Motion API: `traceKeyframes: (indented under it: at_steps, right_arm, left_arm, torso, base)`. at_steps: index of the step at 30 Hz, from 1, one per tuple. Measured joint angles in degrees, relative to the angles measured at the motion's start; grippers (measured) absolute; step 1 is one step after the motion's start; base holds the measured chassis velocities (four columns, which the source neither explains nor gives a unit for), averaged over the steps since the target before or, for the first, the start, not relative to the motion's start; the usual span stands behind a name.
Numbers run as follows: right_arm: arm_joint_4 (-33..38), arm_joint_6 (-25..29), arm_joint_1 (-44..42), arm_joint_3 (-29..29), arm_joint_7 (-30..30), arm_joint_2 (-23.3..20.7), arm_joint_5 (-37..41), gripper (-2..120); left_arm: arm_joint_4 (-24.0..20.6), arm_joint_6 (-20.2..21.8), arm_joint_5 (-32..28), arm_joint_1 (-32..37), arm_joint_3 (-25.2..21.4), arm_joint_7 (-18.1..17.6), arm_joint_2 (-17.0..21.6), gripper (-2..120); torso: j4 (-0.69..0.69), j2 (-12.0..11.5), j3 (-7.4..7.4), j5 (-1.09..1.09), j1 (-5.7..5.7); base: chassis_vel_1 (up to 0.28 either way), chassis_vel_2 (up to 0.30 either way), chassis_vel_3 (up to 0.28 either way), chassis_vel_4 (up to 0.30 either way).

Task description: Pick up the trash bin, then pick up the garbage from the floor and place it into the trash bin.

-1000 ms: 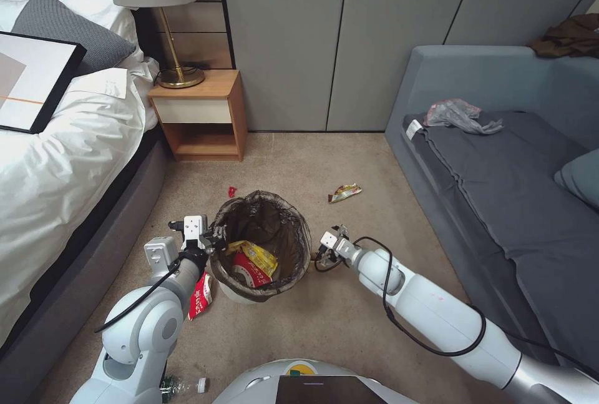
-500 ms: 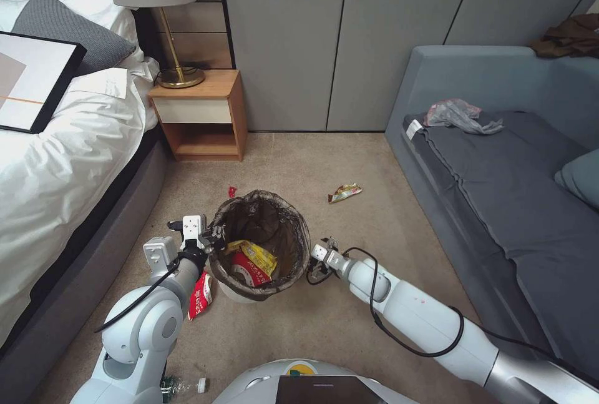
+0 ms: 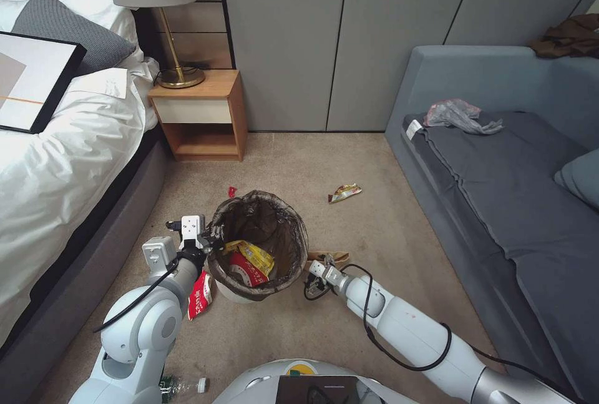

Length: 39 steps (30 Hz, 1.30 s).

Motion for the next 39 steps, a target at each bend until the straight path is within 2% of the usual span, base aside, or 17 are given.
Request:
traceKeyframes:
  at_steps: [21, 39]
  right_arm:
    - [-4.41, 2.73, -0.91, 3.52, -0.95, -0.63, -1.51, 100]
    - [-11.96, 4.49, 0.85, 3.65, -1.97, 4.73, -3.94, 100]
  left_arm:
    - [0.05, 0.00, 0.52, 0.12, -0.03, 0.42, -0.02, 6]
    - [-0.35, 0.00, 0.59, 0.67, 0.25, 0.37, -0.12, 6]
  torso:
    - [-0.01, 0.00, 0.00, 0.00, 0.00]
    - [0.00, 0.00, 0.00, -0.01, 0.00]
  base:
    - [0.000, 0.000, 0.000, 0.000]
    - [0.000, 0.000, 0.000, 0.000]
